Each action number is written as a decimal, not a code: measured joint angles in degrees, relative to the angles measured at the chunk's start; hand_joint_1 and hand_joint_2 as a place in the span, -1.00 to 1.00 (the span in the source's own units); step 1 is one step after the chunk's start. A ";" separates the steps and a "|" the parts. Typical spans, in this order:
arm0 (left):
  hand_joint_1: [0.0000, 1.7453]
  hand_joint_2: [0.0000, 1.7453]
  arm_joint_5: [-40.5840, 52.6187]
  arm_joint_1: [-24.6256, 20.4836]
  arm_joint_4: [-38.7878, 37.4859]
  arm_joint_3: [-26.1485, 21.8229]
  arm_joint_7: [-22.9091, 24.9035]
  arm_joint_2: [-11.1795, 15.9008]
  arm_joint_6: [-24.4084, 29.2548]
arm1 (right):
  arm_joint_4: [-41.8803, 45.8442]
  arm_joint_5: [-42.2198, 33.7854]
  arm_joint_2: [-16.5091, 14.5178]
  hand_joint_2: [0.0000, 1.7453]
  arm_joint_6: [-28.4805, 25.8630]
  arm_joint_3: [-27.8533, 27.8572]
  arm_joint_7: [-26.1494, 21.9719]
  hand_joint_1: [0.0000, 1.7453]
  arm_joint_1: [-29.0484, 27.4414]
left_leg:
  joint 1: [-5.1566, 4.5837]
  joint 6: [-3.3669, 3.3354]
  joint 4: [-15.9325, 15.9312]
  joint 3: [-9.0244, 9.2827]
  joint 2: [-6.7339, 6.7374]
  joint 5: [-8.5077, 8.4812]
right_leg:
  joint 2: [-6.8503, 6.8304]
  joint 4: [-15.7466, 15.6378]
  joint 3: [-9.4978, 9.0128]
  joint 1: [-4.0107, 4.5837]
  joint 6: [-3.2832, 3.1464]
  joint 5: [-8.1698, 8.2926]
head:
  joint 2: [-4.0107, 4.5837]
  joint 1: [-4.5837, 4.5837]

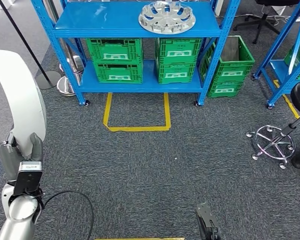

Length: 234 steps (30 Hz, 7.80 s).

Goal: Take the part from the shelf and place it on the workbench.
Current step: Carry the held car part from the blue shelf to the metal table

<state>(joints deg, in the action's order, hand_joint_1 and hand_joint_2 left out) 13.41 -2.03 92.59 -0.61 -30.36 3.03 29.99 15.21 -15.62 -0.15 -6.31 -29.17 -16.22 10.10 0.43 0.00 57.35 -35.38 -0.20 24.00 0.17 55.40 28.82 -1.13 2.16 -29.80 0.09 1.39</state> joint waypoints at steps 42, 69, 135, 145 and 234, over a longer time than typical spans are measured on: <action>1.00 1.00 -1.92 0.08 -0.02 -3.85 -0.92 1.46 -1.72 | 2.51 5.73 -1.62 -1.00 2.39 5.69 -1.47 -1.00 0.56 | 0.10 0.01 -0.03 0.01 0.01 0.02 | 0.00 0.08 0.08 0.04 -0.11 -0.11 | 0.00 -0.02; 1.00 1.00 -0.90 -0.08 -0.09 -3.05 -1.05 0.31 -1.26 | 1.27 6.71 -1.58 -1.00 1.89 6.48 -0.92 -1.00 -0.73 | 0.10 0.01 -0.03 0.01 0.02 0.02 | 0.01 0.08 0.12 0.04 -0.11 -0.11 | 0.00 -0.02; 1.00 1.00 0.22 -1.02 -0.84 -1.92 -0.90 -0.27 0.22 | 0.65 11.87 -1.45 -1.00 1.60 9.05 -0.83 -1.00 -1.38 | 0.09 1.59 14.66 -6.85 -0.63 6.73 | 0.15 4.61 3.91 -0.32 -1.80 0.03 | 0.00 0.86; 1.00 1.00 -0.22 -1.29 -1.03 -1.88 -1.08 -0.26 0.26 | 0.66 13.28 -1.48 -1.00 1.41 9.25 -0.74 -1.00 -1.09 | -1.76 -1.33 2.34 -0.98 3.31 1.04 | -7.28 3.81 2.15 1.03 -1.02 -1.46 | 0.00 0.79; 1.00 1.00 0.84 -2.31 -1.00 -2.14 -1.25 -1.75 -0.74 | 0.64 17.37 -1.38 -1.00 1.19 11.17 -0.33 -1.00 -1.90 | -1.26 -0.63 2.92 -0.14 4.75 1.72 | -6.01 3.80 3.96 0.67 -1.51 0.69 | 0.00 1.20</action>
<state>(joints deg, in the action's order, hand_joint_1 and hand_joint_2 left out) 14.25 -4.33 91.59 -2.75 -31.61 1.27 29.24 15.85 1.75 -1.53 -5.11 -18.00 -16.55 8.20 -0.83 -0.64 60.27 -35.52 4.55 25.72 -5.84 59.20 32.78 -0.46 0.65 -29.11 0.09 2.59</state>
